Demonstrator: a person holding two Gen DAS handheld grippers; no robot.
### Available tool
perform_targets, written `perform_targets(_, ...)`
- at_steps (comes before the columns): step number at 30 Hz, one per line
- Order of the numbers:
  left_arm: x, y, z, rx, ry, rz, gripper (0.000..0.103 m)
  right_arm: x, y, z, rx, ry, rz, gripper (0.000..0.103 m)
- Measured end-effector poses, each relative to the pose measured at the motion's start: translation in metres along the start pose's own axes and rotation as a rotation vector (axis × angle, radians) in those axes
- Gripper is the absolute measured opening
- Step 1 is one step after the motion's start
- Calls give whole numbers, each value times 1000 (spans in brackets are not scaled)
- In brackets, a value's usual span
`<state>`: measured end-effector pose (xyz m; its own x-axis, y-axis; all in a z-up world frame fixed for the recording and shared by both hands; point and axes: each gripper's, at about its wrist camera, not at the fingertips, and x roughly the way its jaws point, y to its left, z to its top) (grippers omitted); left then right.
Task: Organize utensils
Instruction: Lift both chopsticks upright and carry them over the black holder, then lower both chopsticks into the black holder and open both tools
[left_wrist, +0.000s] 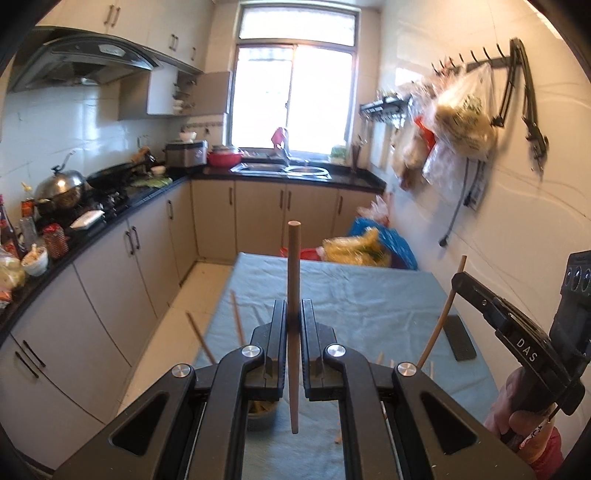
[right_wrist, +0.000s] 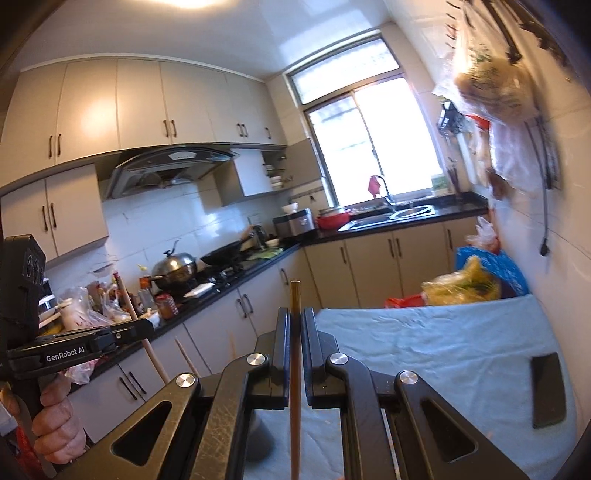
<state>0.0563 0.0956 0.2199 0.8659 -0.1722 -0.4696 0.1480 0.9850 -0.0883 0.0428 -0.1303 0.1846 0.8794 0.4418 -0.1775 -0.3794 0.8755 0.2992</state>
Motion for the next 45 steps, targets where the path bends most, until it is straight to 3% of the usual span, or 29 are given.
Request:
perform_targets(11, 13, 41, 19, -57, -24, 52, 6, 57, 51, 25, 2, -15, 87, 6)
perform_targets(20, 54, 65, 9, -95, 34, 75, 6, 115, 78, 9, -27, 18, 80, 6)
perform_targets(32, 106, 78, -18, -111, 132, 73, 6, 166, 69, -34, -54, 152, 40, 6)
perform_targets(45, 131, 82, -36, -120, 185, 89, 6, 184, 47, -61, -7, 254, 34, 6)
